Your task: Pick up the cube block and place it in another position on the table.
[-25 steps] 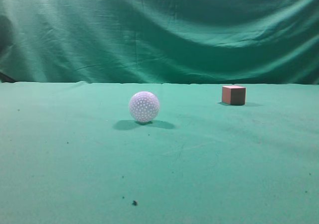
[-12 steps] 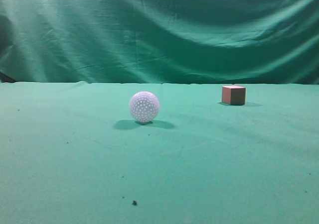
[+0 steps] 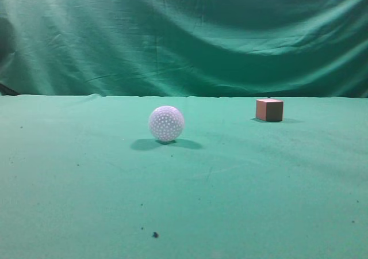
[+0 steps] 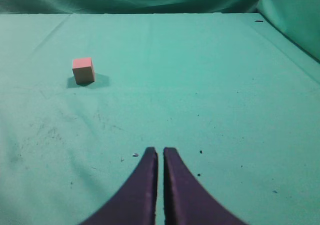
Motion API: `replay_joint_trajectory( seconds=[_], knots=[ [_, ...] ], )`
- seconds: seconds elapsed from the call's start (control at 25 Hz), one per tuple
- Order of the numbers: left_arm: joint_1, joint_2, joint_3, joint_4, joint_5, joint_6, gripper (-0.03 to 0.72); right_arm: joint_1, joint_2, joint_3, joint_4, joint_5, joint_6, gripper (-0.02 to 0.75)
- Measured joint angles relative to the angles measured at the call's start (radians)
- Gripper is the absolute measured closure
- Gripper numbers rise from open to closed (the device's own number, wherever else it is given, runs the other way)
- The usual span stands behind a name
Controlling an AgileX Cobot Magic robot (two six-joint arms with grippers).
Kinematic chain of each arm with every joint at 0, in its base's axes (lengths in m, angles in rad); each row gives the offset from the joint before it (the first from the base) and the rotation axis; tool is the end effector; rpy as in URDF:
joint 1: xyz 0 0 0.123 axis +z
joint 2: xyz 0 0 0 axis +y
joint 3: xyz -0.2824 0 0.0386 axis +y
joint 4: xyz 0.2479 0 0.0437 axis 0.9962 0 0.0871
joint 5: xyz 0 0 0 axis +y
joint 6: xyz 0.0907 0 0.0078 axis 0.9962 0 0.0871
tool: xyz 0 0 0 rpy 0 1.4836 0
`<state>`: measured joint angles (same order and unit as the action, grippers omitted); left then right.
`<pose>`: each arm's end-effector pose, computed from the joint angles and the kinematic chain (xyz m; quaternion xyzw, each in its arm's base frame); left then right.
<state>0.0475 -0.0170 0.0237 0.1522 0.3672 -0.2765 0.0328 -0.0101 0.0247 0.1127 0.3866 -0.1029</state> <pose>0.0521 0.0075 0.1733 -0.0888 0.7946 -0.0043 0.6005 0.0521 0.0056 0.1708 -0.0251 0.8078 0.0272 0.5882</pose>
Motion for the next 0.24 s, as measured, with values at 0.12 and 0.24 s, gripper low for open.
replay_joint_trajectory(
  seconds=[0.12, 0.24],
  knots=[
    [0.000, 0.000, 0.000, 0.000, 0.000, 0.000, 0.426, 0.000, 0.000, 0.000, 0.000, 0.002, 0.000, 0.738],
    [0.000, 0.000, 0.000, 0.000, 0.000, 0.000, 0.426, 0.000, 0.000, 0.000, 0.000, 0.002, 0.000, 0.738]
  ],
)
